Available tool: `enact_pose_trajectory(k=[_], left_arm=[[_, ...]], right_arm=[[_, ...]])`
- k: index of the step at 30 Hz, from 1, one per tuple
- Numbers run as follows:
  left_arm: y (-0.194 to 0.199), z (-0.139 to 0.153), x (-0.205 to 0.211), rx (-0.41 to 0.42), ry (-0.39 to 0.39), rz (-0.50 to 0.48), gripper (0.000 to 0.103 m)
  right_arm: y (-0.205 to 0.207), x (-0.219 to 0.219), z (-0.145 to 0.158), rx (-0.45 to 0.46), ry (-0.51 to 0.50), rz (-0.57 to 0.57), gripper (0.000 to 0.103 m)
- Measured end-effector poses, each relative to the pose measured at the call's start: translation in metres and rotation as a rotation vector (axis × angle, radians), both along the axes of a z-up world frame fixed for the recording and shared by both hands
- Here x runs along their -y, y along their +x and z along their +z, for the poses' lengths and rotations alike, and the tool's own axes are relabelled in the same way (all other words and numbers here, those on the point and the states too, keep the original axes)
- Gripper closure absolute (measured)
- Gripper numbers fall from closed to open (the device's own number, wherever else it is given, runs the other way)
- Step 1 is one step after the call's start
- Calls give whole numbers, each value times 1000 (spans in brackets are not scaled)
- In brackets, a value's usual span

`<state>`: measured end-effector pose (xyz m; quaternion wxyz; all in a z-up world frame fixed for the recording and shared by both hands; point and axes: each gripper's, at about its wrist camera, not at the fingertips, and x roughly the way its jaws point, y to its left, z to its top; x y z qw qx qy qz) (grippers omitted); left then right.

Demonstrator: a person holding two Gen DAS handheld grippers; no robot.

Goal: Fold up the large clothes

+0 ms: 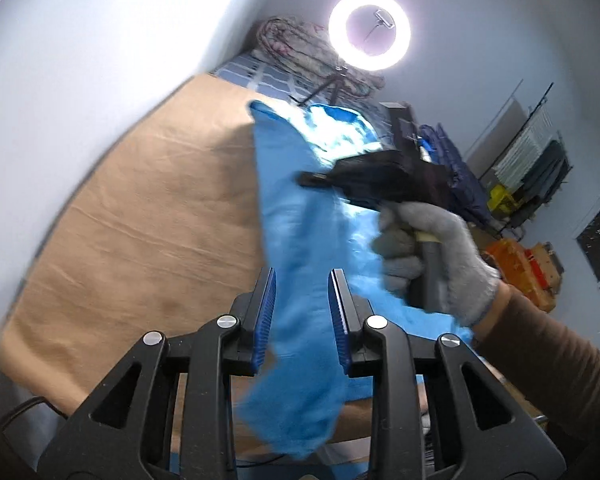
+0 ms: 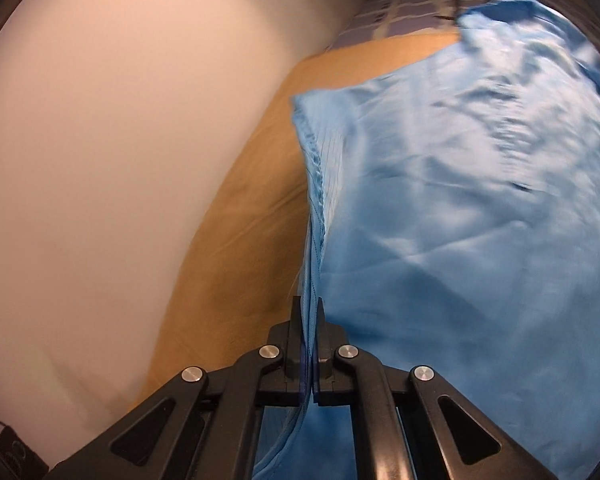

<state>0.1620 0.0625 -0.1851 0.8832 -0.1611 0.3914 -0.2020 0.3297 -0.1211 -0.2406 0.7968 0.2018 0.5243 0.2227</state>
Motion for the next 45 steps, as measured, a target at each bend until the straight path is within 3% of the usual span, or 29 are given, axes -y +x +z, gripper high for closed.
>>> enact_pose_trajectory(k=[8, 18, 22, 25, 29, 33, 37, 41, 42, 45], left_arm=[[16, -31, 12, -96, -13, -3, 77], [39, -57, 64, -146, 57, -133, 77], [42, -56, 90, -139, 111, -203, 77], [45, -62, 104, -138, 147, -243, 77], [46, -76, 123, -118, 216, -286, 77], [47, -96, 142, -118, 290, -328, 77], [45, -112, 147, -96, 302, -340, 77], [46, -103, 149, -106, 333, -334, 77], [46, -95, 147, -92, 342, -321, 77], [45, -64, 143, -27, 330, -293, 77]], right_arm=[[-24, 86, -18, -34, 96, -148, 103], [-37, 130, -51, -101, -10, -183, 103], [-39, 130, -54, -99, -15, -177, 103], [-37, 123, -51, -87, -78, -155, 103], [-31, 110, -37, -20, -207, -123, 71], [-43, 121, -12, 55, -249, -120, 70], [-72, 139, 16, 119, -281, -126, 67], [-96, 161, 36, 184, -299, -154, 48], [-99, 168, 38, 200, -300, -171, 40], [-123, 192, 52, 236, -292, -226, 31]])
